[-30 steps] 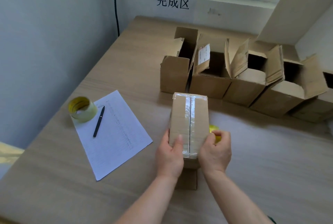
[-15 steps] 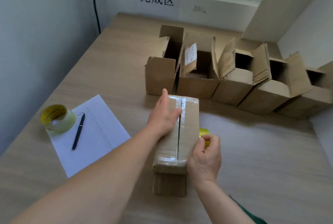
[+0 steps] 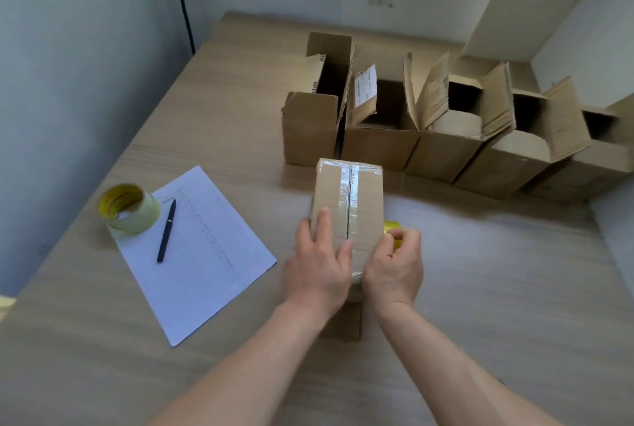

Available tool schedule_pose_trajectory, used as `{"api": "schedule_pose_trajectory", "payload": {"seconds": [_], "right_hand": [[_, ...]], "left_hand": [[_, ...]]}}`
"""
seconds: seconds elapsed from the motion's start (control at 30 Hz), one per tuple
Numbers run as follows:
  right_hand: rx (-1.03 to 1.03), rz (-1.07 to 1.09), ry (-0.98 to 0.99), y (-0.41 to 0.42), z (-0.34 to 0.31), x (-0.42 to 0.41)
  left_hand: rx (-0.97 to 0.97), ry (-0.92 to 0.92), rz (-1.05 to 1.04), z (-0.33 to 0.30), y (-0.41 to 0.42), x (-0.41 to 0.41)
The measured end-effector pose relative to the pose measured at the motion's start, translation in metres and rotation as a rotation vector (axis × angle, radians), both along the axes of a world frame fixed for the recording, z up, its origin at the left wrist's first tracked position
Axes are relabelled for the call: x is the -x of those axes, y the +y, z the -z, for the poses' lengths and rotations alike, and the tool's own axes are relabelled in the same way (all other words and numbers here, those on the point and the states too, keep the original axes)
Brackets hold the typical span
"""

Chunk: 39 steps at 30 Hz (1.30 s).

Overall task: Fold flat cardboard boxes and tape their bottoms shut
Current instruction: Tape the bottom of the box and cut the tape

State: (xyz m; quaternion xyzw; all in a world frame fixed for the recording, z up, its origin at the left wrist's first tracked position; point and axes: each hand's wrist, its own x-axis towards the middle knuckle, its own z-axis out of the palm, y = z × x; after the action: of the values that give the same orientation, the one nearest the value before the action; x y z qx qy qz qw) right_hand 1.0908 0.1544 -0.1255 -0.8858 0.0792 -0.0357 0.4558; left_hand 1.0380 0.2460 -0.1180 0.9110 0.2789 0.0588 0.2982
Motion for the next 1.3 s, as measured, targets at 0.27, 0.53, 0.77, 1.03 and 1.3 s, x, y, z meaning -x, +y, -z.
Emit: {"api": "schedule_pose_trajectory", "payload": {"seconds": [0.27,0.53,0.77,1.03,1.3], "right_hand": [[-0.183,-0.092,0.130,-0.037,-0.026,-0.005],[-0.632,-0.015,0.360,-0.093,-0.045,0.018],[-0.695,0.009,0.401,-0.126,-0.027,0.053],[0.358,-0.546,0.082,-0.170,0.012,0.136],[0.346,-0.616,-0.081,-0.160,0.008,0.127]], "left_hand": [[0.033,0.076,-0.027,-0.004,0.009,-0.001],[0.029,0.091,-0.027,-0.008,0.007,0.001],[0.014,0.069,-0.010,-0.007,0.008,0.000],[0.020,0.052,-0.011,-0.007,0.007,0.001],[0.068,0.026,0.003,-0.010,0.006,0.005]]}}
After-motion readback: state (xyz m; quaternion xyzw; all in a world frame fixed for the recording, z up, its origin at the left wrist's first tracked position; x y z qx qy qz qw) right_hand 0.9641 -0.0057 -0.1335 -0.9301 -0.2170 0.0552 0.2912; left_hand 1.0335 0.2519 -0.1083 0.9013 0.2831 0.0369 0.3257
